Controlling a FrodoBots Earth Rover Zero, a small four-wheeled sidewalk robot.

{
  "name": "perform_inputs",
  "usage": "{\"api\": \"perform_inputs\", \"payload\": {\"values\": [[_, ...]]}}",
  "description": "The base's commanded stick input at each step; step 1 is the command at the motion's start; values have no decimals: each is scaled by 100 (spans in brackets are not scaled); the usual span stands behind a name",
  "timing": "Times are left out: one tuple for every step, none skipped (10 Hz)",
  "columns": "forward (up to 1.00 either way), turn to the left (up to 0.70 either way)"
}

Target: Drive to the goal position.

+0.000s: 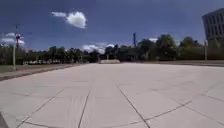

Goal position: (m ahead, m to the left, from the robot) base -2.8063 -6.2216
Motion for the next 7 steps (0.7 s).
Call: {"api": "perform_inputs", "payload": {"values": [[50, 0], [50, 0], [50, 0], [50, 0], [50, 0], [50, 0], [50, 0]]}}
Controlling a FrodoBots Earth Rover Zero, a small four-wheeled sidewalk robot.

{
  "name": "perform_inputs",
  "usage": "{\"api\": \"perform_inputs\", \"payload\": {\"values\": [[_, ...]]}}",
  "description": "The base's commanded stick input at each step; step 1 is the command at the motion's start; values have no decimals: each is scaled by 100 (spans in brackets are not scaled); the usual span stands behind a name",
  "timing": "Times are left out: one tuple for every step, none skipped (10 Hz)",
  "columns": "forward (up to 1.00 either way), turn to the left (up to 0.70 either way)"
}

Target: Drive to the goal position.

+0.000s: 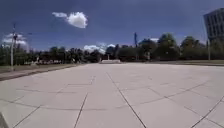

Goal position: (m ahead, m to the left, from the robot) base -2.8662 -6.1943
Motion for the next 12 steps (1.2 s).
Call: {"api": "perform_inputs", "payload": {"values": [[50, 0], [50, 0], [50, 0], [50, 0], [50, 0], [50, 0], [50, 0], [50, 0], [50, 0], [50, 0], [50, 0], [50, 0]]}}
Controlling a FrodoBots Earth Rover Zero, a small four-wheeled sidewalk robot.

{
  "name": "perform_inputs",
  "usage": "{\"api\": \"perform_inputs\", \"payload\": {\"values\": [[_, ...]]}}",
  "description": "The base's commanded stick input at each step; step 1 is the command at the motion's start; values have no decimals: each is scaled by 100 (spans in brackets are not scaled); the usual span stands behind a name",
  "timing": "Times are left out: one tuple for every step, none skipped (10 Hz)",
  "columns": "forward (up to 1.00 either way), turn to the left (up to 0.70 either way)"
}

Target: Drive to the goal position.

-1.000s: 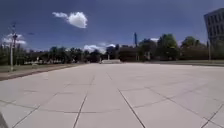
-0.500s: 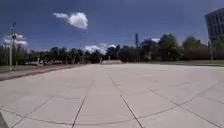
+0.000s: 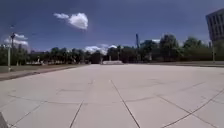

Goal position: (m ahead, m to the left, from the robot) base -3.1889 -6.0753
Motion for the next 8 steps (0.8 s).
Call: {"api": "perform_inputs", "payload": {"values": [[50, 0], [50, 0], [50, 0], [50, 0], [50, 0], [50, 0], [50, 0], [50, 0]]}}
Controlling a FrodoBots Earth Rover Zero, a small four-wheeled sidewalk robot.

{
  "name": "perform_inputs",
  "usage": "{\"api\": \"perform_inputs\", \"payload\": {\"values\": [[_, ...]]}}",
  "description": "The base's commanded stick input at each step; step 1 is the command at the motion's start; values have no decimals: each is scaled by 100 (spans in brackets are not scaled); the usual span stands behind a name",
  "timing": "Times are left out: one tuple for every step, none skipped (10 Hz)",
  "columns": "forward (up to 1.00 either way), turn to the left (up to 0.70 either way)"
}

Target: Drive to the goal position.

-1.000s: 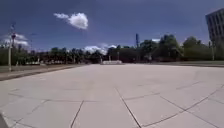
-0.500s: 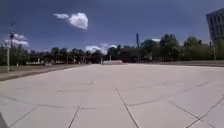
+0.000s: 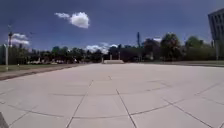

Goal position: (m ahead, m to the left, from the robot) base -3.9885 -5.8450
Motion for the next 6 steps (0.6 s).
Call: {"api": "perform_inputs", "payload": {"values": [[50, 0], [50, 0], [50, 0], [50, 0], [50, 0], [50, 0]]}}
